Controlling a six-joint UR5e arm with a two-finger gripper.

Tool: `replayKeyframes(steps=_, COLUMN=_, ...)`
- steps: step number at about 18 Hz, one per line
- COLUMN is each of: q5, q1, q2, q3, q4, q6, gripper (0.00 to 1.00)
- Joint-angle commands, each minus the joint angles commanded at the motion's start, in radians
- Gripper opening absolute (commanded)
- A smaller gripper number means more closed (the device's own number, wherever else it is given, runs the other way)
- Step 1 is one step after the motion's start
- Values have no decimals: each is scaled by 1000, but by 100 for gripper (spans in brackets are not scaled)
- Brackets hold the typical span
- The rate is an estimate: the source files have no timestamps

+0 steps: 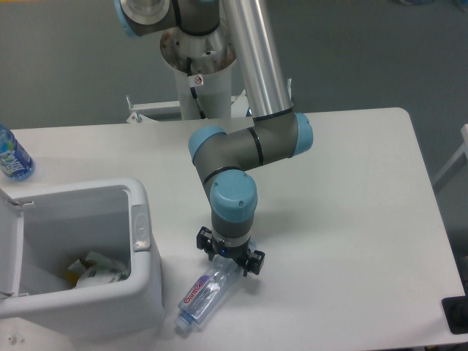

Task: Place the trash in the trash can
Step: 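Lower onto the bottle's middle and close the gripper, then lift the bottle and carry it over the trash bin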

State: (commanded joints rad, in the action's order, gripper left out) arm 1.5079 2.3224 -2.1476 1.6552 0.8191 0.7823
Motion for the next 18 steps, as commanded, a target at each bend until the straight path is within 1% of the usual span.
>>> replayKeyframes(steps=1, q5=2, q1=0, q2=0, q3=0, q4=0, q6=0, gripper=63)
replayKeyframes(steps=8, q5=0, q1=2, q2=6, q3=-11, q4=0, q6=5, gripper=62)
replayKeyframes(steps=9, q5=0, q1=2, q2=8, q3=-21, q4=-2, q6=8, gripper=62)
replayKeyframes(steps=11, q5=0, q1=14, q2=5, q3=-64, q4=-6, q6=6, gripper=62)
replayKeyframes(steps=14, q5=-31, q1=80, q2=24, q3=-141, q4=-14, q6=-35, gripper=62)
replayKeyframes(steps=16, q5=-93, q1=109, q2=43, q3=-188, q4=-15, q6=-105, gripper=62)
replayKeyframes(steps=18, q5=-158, q1=129, q2=75, q3=-244, q4=-17, q6=-185, gripper=62)
